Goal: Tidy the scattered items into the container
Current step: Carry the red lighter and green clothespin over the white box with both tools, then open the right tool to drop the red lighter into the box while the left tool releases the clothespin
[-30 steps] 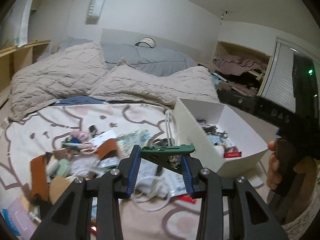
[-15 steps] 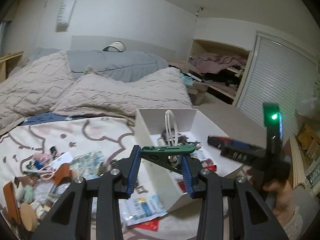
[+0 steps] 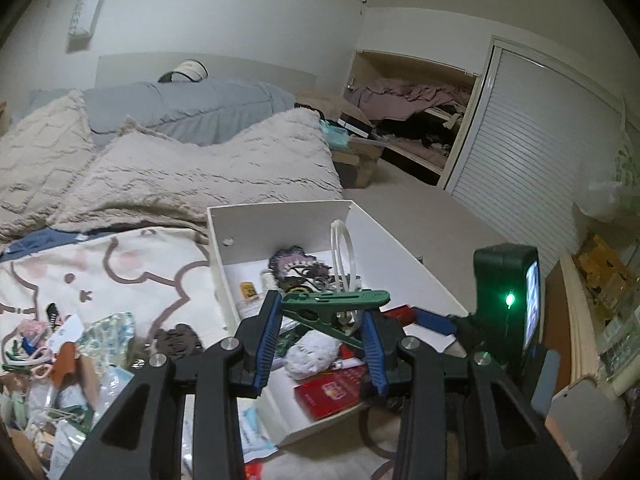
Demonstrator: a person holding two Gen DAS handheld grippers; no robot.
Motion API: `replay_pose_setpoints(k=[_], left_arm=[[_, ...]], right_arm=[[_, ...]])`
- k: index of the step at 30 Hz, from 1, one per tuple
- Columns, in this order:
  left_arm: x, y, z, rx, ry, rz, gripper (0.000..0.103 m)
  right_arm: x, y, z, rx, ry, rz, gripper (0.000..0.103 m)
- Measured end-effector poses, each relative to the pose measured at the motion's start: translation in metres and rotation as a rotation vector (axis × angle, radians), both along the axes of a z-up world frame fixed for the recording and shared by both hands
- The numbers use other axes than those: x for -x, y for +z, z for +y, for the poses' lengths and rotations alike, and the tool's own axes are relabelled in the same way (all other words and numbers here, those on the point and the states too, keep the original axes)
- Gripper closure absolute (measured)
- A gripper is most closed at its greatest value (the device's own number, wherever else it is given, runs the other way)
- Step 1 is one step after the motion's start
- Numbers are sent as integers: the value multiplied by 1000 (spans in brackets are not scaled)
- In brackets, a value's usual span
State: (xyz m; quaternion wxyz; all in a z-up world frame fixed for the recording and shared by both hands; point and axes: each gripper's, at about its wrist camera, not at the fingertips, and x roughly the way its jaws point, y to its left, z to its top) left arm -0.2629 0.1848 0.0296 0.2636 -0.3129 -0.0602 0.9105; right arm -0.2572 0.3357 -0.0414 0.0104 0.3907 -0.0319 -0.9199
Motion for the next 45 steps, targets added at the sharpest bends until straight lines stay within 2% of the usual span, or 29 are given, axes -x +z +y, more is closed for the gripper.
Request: replay_pose_setpoints(k=[14, 18, 24, 45], left_arm=[[52, -25, 25, 20, 9, -136, 65], [63, -34, 33, 22, -4, -177, 65], [73, -42, 45, 49, -20, -213, 65], [93, -80, 85, 235, -63, -281, 65]], right_arm=[[20, -14, 12, -24, -45, -76, 20], [17, -13, 11, -38, -31, -64, 13], [14, -11, 13, -42, -30, -61, 12], [9, -17, 28, -35, -51, -78, 12]])
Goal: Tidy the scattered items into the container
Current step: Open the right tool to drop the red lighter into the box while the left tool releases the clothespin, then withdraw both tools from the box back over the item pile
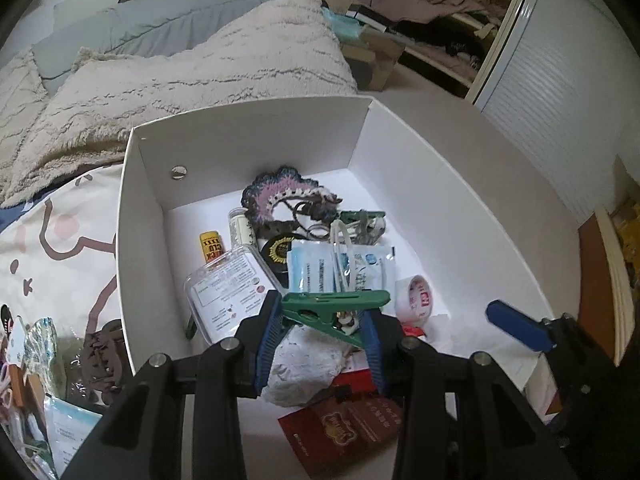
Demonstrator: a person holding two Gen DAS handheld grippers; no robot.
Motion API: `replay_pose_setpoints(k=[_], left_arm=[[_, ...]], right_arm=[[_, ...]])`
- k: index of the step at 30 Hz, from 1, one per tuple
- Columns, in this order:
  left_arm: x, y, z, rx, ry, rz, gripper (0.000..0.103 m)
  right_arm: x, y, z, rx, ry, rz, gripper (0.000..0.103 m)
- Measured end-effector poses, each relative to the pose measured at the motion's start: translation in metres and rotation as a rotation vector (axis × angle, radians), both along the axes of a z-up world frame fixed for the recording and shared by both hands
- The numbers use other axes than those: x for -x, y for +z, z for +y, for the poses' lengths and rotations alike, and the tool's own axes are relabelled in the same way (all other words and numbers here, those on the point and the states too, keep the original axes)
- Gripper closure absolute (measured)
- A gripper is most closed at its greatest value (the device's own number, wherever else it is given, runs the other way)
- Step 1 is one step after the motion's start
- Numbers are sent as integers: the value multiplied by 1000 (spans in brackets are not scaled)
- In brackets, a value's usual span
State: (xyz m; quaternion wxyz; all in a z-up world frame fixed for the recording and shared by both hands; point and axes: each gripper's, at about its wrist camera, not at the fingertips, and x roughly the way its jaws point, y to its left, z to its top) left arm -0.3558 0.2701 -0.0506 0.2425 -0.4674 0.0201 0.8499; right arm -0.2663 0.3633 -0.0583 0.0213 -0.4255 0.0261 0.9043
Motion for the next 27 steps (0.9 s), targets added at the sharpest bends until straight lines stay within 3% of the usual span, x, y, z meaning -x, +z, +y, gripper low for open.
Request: replay_pose_setpoints(k=[2, 4, 17, 20, 26, 27], left_arm=[[0, -2, 1, 28, 3, 1, 60], [-1, -3, 1, 45, 9, 7, 45], [-11, 5, 1, 28, -3, 48, 40], [-14, 8, -3, 13, 6, 71, 28], [-21, 21, -18, -24, 37, 126, 17], [-23, 22, -20, -24, 42, 136, 15]], right_arm=[[-1, 0, 1, 4, 1, 1, 12], [-1, 0, 2, 6, -1, -1, 12], [0, -1, 3, 0, -6, -6, 12], [-1, 0, 3, -2, -11, 6, 12], [-6, 10, 10, 55, -21, 57, 12], [-7, 11, 11, 55, -25, 65, 8]])
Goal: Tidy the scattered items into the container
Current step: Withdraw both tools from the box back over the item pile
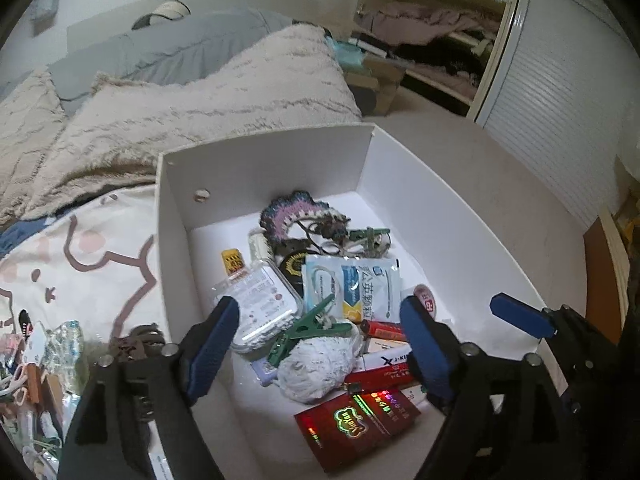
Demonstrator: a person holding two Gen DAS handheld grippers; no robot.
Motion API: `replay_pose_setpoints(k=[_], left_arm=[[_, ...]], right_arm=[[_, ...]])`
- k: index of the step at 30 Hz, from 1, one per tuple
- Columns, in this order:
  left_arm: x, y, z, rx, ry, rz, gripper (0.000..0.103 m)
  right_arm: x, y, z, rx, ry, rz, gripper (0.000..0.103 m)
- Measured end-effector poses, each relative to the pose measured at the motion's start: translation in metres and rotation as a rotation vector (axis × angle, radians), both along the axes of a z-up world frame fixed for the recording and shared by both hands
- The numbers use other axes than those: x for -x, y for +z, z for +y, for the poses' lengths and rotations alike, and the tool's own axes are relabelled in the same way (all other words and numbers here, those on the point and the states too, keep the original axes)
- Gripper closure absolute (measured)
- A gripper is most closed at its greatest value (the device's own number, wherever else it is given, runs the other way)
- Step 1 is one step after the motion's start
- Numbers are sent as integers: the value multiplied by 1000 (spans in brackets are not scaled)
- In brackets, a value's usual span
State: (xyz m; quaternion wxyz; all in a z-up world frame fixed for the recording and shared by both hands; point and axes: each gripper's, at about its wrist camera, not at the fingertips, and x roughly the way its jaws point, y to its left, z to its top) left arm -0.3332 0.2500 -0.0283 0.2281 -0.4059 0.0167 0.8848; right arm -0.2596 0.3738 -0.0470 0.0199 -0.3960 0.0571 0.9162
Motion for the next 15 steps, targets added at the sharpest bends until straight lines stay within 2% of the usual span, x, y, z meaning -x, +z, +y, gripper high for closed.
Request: replay_pose_setpoints(k=[2, 5, 11, 15], left_arm=[[-3, 4, -7, 0, 17, 19, 7], [-7, 8, -18, -9, 42, 35, 1], [-13, 13, -40, -30, 73, 56, 0], [-21, 16, -56, -31, 99, 87, 0]], right_arm=[[-2, 4, -1, -22, -14, 24, 0], [-4, 8, -3, -35, -10, 45, 0], [-9, 11, -5, -42, -17, 85, 0], [-14, 15, -3, -1, -26, 139, 0]])
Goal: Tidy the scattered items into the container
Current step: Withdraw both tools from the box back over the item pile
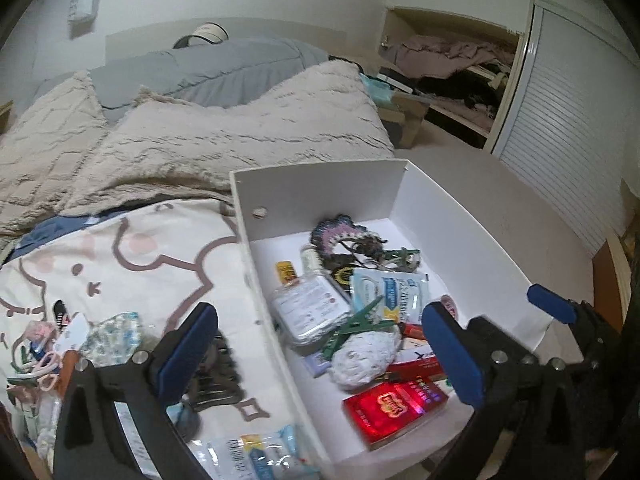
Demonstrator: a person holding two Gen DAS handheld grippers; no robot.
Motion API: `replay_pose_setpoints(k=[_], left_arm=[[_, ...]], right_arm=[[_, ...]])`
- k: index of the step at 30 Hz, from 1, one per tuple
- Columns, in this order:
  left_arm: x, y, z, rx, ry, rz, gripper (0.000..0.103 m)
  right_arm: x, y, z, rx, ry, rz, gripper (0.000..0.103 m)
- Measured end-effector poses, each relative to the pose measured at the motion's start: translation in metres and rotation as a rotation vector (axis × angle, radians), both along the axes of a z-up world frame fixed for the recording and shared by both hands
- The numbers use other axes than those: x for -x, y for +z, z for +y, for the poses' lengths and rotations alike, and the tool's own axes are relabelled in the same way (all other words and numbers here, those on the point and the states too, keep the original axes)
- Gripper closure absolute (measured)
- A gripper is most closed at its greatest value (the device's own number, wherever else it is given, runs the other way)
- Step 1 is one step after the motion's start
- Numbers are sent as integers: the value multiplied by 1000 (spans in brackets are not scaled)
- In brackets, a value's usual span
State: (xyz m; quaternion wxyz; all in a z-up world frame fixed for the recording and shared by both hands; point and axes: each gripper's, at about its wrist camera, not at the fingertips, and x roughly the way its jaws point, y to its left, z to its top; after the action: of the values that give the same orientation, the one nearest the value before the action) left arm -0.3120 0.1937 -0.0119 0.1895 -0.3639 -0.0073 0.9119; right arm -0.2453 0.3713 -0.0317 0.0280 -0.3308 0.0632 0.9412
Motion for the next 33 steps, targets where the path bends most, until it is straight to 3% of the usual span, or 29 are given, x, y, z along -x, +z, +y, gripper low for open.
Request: replay_pose_setpoints(k=[18, 27, 33], left_arm=[[-49, 10, -79, 59, 164, 157, 0], [-87, 17, -104, 20, 144, 200, 0], [-111, 22, -114, 2, 133, 210, 0]], right_arm=[[-26, 13, -35, -20, 1, 126, 0], [-55, 23, -43, 29, 5, 148, 0], [-77, 30, -53, 6, 3, 169, 0]])
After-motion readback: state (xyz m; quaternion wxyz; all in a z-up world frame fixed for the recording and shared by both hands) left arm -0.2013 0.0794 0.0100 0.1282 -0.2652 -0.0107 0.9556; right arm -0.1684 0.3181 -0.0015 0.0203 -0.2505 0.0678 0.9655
